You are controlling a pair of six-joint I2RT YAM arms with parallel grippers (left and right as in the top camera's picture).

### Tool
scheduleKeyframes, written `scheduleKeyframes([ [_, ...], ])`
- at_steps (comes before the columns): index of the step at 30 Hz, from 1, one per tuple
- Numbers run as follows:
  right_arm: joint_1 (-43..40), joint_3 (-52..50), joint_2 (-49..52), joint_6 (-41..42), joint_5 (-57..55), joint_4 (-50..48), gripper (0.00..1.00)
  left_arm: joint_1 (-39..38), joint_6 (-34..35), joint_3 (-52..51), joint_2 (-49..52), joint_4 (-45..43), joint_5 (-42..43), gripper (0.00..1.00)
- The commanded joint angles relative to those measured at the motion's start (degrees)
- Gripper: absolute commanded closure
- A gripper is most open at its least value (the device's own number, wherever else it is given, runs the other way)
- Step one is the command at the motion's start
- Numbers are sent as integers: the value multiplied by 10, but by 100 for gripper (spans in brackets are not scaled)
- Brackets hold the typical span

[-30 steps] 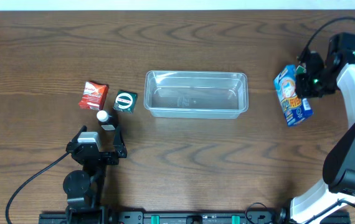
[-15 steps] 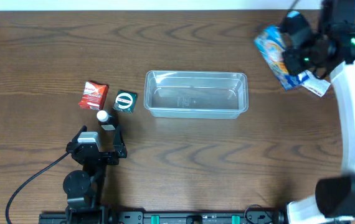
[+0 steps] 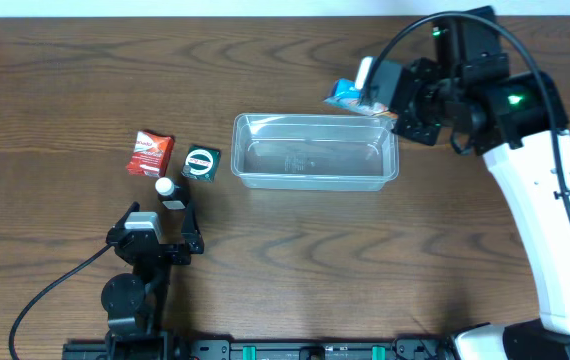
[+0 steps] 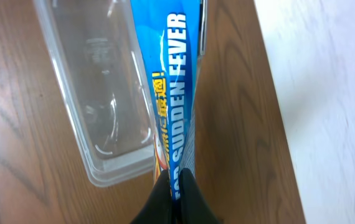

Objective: Pack container
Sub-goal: 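Lift the blue box with right gripper and carry it over container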

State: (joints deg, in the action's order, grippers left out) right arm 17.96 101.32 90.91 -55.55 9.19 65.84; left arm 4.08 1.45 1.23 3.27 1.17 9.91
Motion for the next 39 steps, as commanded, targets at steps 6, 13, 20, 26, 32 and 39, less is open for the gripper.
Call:
scheduleKeyframes([
  [6,55,9,38,-28,-35,-3,99,2,-3,-10,0,20,6,2],
  [13,92,8,72,-55,-60,19,99,2,-3,-10,0,20,6,2],
  [20,110,1,98,-73,-60,13,99,2,-3,-10,0,20,6,2],
  [26,108,-4,123,-74,-60,-1,99,2,-3,-10,0,20,6,2],
  [32,104,-22,149,-78,-60,-26,99,2,-3,-10,0,20,6,2],
  [39,89,-67,151,-78,-60,-68,99,2,-3,-10,0,20,6,2],
])
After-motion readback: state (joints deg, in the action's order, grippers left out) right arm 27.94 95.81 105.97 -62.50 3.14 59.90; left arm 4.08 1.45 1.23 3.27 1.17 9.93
